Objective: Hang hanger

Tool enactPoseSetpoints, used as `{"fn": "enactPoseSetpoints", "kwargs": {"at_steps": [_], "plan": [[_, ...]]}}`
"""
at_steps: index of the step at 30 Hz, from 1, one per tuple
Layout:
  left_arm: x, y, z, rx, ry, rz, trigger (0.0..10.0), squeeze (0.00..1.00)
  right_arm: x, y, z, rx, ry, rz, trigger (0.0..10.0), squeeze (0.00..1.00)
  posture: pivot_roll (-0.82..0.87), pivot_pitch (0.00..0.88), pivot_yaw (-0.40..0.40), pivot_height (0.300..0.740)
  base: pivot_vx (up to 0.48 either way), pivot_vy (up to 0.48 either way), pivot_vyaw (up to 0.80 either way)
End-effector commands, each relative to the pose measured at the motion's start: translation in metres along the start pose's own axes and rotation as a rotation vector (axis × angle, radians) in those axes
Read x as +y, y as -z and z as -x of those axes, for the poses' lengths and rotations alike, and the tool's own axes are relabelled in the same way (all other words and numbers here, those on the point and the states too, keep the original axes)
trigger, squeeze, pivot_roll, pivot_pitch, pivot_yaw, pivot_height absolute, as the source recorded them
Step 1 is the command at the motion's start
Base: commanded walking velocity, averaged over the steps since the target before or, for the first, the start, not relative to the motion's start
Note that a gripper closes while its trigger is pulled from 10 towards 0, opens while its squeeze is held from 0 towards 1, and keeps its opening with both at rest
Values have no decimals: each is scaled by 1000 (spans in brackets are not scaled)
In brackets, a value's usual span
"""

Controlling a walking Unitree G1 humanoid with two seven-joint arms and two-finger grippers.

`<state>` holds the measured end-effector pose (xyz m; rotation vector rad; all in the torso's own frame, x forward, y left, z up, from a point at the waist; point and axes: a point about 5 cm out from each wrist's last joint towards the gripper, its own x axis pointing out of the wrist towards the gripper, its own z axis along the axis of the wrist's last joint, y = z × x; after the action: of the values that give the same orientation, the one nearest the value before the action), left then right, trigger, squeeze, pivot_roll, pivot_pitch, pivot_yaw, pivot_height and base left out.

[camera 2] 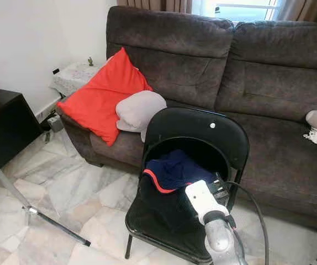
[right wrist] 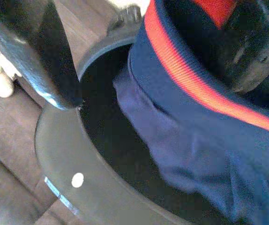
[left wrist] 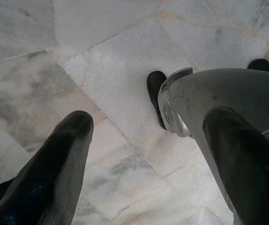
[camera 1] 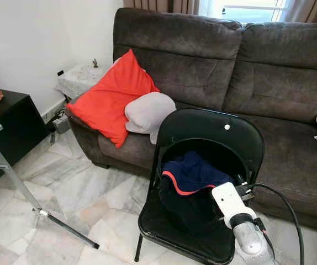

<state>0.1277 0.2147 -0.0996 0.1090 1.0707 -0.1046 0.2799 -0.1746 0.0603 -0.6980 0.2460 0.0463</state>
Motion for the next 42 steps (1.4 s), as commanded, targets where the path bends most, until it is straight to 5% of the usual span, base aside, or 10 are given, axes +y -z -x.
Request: {"fn": "enactPoseSetpoints", "kwargs": {"at_steps": [1, 5, 7, 9, 17, 27, 28, 29, 30, 42], "plan": [[4, 7, 2, 28, -4, -19, 10000, 0, 1, 0, -3, 19, -28, 40, 10000, 0, -40, 33, 68, 740, 0, 0, 0], [4, 7, 2, 28, -4, -18, 10000, 0, 1, 4, -6, 64, -39, 35, 10000, 0, -37, 32, 69, 740, 0, 0, 0], [4, 7, 2, 28, -4, -20, 10000, 0, 3, 3, -8, 87, -40, -103, 10000, 0, -36, 32, 70, 740, 0, 0, 0], [4, 7, 2, 27, -4, -20, 10000, 0, 2, -5, -11, 43, -47, -140, 10000, 0, -36, 32, 70, 740, 0, 0, 0], [4, 7, 2, 27, -6, -21, 10000, 0, -3, -19, -16, -71, -69, 75, 10000, 0, -34, 33, 72, 740, 0, 0, 0], [4, 7, 2, 28, -4, -24, 10000, 0, 4, -3, -13, -4, -94, 97, 10000, 0, -32, 33, 73, 740, 0, 0, 0], [4, 7, 2, 28, -4, -24, 10000, 0, 5, -3, -13, -6, -92, 94, 4078, 0, -32, 33, 73, 740, 0, 0, 0], [4, 7, 2, 28, -4, -24, 10000, 0, 4, -4, -13, -11, -89, 96, 941, 0, -32, 33, 73, 740, 0, 0, 0], [4, 7, 2, 27, -4, -24, 10000, 0, 4, -4, -13, -14, -86, 97, 0, 0, -32, 33, 73, 740, 0, 0, 0], [4, 7, 2, 27, -6, -22, 10000, 0, 5, -16, -16, -90, -74, 106, 0, 0, -21, 22, 70, 740, 0, 0, 0]]}}
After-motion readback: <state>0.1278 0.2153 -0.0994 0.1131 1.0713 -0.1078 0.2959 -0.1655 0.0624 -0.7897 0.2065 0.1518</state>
